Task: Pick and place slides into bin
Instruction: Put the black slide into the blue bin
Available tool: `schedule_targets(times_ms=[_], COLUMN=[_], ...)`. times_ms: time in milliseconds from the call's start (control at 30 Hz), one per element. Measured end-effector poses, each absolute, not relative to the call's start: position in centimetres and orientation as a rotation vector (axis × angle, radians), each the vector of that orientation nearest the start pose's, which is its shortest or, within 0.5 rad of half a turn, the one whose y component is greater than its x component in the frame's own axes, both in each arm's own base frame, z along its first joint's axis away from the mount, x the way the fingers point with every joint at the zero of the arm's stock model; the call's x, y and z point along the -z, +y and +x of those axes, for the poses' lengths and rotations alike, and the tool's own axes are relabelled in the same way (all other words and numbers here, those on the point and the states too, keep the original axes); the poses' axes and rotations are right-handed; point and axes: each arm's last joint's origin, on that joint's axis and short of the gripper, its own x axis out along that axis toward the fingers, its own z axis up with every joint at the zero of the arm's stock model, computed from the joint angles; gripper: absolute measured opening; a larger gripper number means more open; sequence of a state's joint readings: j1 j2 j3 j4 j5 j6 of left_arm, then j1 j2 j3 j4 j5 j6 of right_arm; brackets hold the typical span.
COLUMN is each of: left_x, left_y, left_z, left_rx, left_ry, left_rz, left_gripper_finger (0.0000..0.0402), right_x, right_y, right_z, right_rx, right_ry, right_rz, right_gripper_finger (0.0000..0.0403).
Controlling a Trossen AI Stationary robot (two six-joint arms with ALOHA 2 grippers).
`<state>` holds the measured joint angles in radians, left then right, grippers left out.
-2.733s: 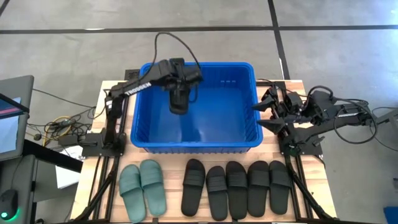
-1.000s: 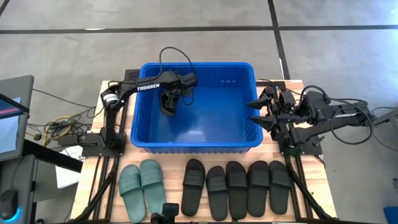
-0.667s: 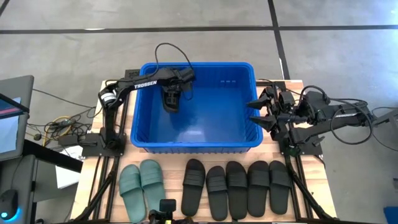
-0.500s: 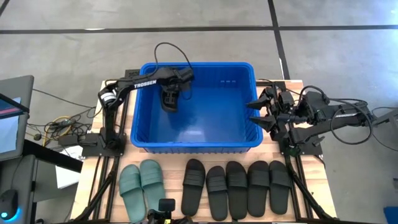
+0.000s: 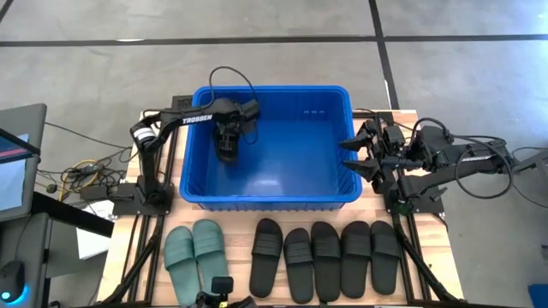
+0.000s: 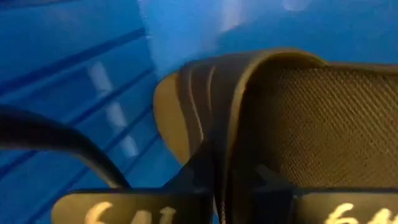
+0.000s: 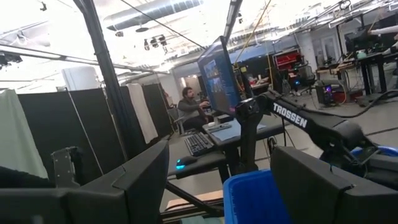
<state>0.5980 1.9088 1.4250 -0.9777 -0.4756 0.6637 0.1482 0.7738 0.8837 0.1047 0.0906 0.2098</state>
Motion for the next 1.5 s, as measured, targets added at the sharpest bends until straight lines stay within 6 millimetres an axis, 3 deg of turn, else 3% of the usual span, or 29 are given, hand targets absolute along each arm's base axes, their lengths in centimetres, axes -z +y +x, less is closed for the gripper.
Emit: schedule_targets(times_ms=[400,1100,1500], left_x=[-19.5,-19.3,-19.4], left_y=[21.7,21.4,20.6], left_z=[26.9,26.7,26.0], left_rx=[-0.343,-0.268,-0.187], left_ry=[1.713,1.706,1.750], left_rz=[0.351,0.284,0.176], left_gripper_finger=[0.0015,0.0215,0.0250], right_x=[-39.5,-38.5,-38.6], right_y=[1.5,1.9,2.2], right_z=[16.2,18.8,18.8], right_rx=[-0.023,-0.033,-0.049], right_ry=[-0.214,-0.169,-0.174], right_rz=[0.234,0.259,0.259], right_gripper_finger=[0.0265,0.0265,0.0265])
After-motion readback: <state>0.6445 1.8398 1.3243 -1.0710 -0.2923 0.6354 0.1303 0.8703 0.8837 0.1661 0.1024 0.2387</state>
